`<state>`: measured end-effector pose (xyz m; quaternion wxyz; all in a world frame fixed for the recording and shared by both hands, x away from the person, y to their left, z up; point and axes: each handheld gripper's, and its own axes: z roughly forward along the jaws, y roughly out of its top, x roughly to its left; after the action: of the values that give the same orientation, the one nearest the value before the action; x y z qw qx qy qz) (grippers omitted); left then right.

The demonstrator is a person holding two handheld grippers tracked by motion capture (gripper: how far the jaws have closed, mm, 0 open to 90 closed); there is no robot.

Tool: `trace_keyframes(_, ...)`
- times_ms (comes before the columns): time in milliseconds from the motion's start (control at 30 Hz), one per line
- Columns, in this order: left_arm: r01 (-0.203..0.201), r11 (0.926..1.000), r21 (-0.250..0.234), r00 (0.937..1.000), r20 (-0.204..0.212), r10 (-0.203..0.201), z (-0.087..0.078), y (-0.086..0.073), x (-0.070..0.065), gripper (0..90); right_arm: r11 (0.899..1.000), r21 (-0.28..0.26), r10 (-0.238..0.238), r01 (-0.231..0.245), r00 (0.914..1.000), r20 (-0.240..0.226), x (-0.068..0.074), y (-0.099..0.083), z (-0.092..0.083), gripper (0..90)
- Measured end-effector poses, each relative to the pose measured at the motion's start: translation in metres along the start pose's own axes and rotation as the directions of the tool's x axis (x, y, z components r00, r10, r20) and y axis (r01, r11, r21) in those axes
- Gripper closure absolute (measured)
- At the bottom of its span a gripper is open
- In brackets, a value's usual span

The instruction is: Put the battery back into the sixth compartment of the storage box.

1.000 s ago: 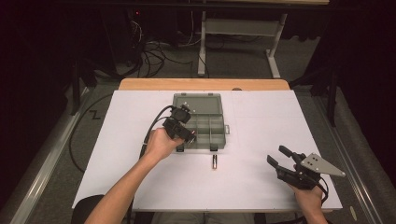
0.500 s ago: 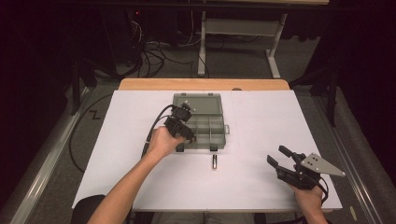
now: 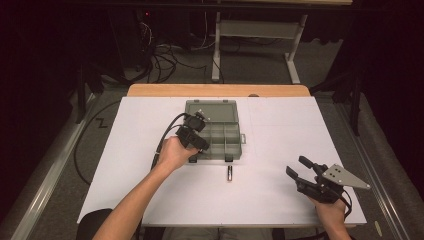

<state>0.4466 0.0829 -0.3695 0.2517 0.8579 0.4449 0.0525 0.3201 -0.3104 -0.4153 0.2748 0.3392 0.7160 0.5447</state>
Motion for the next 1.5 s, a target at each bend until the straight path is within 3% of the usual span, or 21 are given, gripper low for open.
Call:
trace_keyframes(200,-0.04,0.9992,0.002,0.9991,-0.015,0.04,-0.003,-0.004,-0.009,57.4,1.0,0.0,0.0,0.0,1.0,-0.001,0.0,0.0,-0.001,40.0)
trace_keyframes(367,-0.039,0.9992,-0.01,0.9992,-0.001,0.039,-0.005,-0.007,-0.012,52.6,1.0,-0.001,0.001,-0.001,1.0,0.0,0.0,0.0,-0.001,40.0)
trace_keyframes(1100,-0.033,0.9992,-0.023,0.9986,0.04,0.034,-0.005,-0.024,-0.025,46.8,1.0,0.0,-0.001,0.001,1.0,0.0,0.0,0.0,0.0,40.0)
trace_keyframes(1267,-0.056,0.9984,-0.005,0.9982,0.022,0.056,-0.003,-0.027,-0.033,46.2,1.0,0.001,0.0,0.0,1.0,0.0,0.0,0.0,0.0,40.0)
trace_keyframes(1500,-0.078,0.9969,0.008,0.9964,0.035,0.077,0.001,-0.03,-0.044,45.9,1.0,0.002,-0.002,0.002,1.0,0.0,0.0,0.0,0.0,40.1)
